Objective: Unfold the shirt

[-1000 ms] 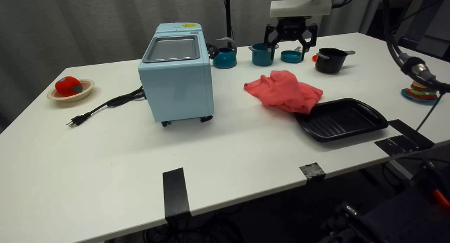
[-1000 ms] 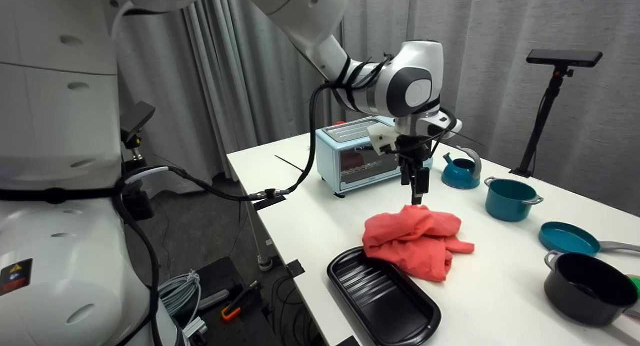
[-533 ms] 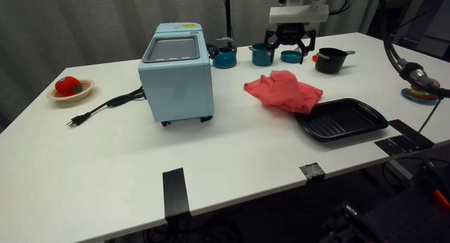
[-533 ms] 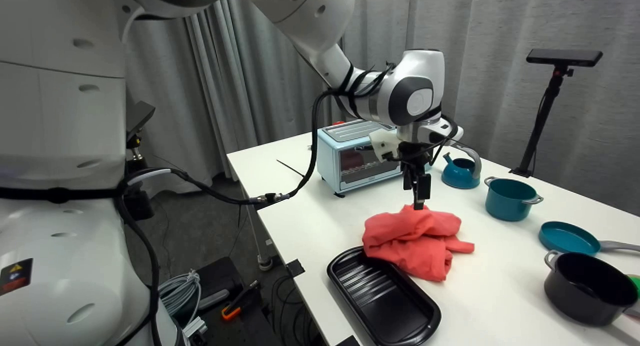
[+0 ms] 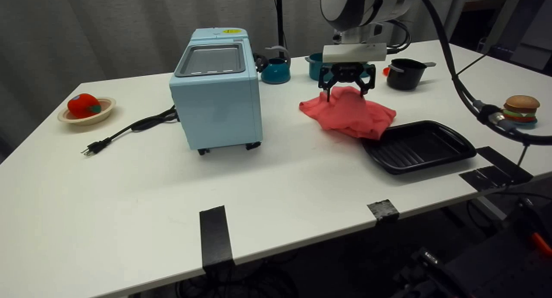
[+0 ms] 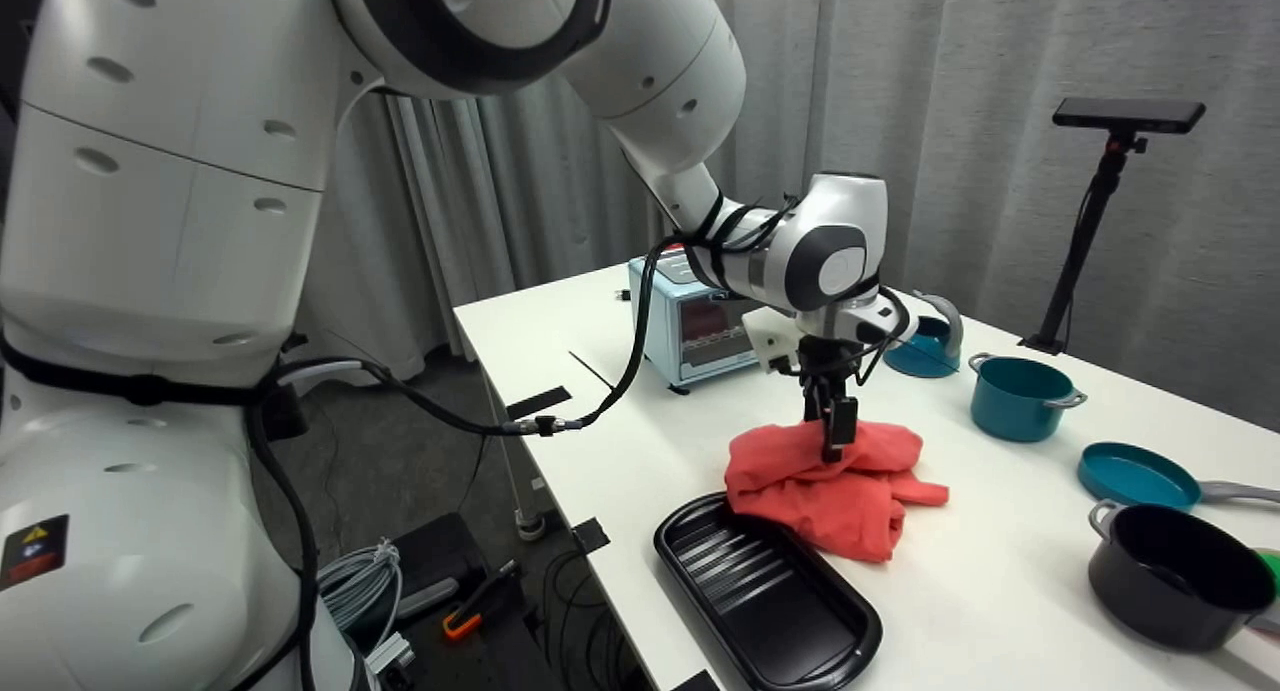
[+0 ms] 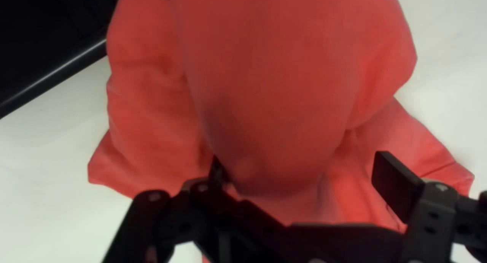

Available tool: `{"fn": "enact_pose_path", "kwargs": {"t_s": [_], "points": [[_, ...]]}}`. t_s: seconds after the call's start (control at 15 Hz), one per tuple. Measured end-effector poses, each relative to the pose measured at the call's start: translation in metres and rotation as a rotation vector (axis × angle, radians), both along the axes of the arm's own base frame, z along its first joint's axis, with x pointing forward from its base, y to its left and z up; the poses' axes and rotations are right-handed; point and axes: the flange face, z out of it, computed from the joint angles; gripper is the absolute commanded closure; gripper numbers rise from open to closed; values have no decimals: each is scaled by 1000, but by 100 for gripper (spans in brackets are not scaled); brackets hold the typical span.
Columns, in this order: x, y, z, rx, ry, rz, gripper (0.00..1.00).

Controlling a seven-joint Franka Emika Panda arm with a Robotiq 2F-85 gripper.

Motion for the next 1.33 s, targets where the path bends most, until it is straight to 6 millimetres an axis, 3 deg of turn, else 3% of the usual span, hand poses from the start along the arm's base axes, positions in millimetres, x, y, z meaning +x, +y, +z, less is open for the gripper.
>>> {"fn": "enact_pose_path", "kwargs": {"t_s": [0.27,0.6,0.8,1.0,1.2,1.33], "points": [[9,-2,-10,-1,2,-5,63],[15,-5,-2,5,-18,-18,99],[19,-4,16,10,-56,5,97],[21,3,48,13,-151,86,97],[10,19,75,39,-228,214,97],[-3,38,83,88,-238,311,97]]}}
